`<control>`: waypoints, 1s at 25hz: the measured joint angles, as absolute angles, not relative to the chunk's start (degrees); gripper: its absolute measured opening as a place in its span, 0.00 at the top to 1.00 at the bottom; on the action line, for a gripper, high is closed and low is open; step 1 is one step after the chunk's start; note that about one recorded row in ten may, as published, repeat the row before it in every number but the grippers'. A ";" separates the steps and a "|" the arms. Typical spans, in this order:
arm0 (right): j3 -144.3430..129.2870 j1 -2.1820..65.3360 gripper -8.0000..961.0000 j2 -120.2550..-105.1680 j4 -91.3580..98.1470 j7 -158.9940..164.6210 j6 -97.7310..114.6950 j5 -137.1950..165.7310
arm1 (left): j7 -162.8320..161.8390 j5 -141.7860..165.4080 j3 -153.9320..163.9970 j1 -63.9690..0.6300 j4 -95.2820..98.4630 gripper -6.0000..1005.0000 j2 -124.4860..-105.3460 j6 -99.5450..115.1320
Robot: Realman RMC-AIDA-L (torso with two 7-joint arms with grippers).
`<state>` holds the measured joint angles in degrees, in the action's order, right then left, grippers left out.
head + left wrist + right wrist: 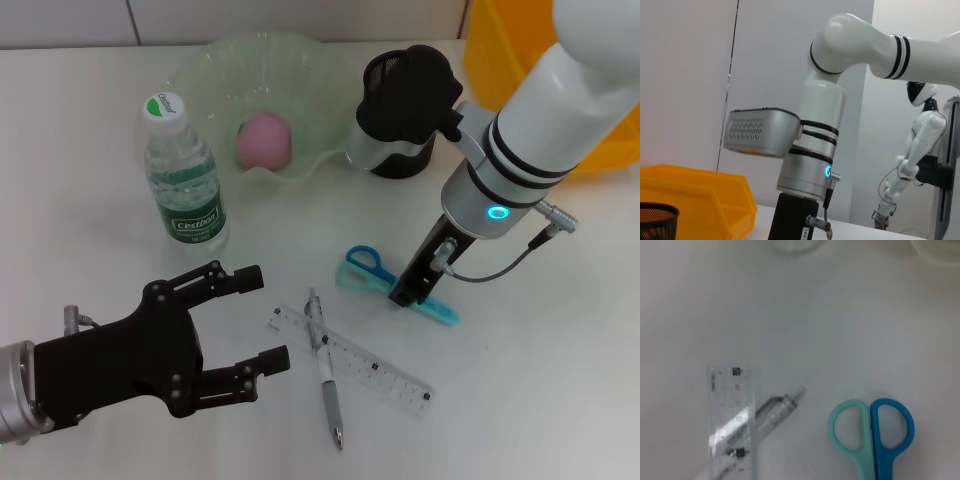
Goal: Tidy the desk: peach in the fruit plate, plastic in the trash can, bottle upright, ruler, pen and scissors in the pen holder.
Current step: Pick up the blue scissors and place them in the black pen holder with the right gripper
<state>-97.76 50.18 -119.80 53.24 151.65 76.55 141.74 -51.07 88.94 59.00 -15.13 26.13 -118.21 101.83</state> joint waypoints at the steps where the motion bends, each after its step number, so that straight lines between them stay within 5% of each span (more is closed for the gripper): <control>1: -97.68 49.70 0.77 -119.76 54.09 151.64 76.46 141.54 | -51.07 88.94 58.99 -15.15 26.14 0.17 -118.21 101.84; 10: -82.62 34.89 0.74 -119.31 79.35 145.80 73.55 136.41 | -51.07 88.94 58.88 -15.20 26.12 0.17 -118.28 101.87; 14: -73.81 25.90 0.73 -119.20 78.08 117.18 58.50 106.51 | -51.07 88.94 59.02 -15.20 26.10 0.17 -118.30 101.87; 25: -70.78 32.04 0.70 -119.17 38.22 57.80 58.26 57.47 | -51.07 88.94 59.23 -15.21 26.10 0.17 -118.30 101.77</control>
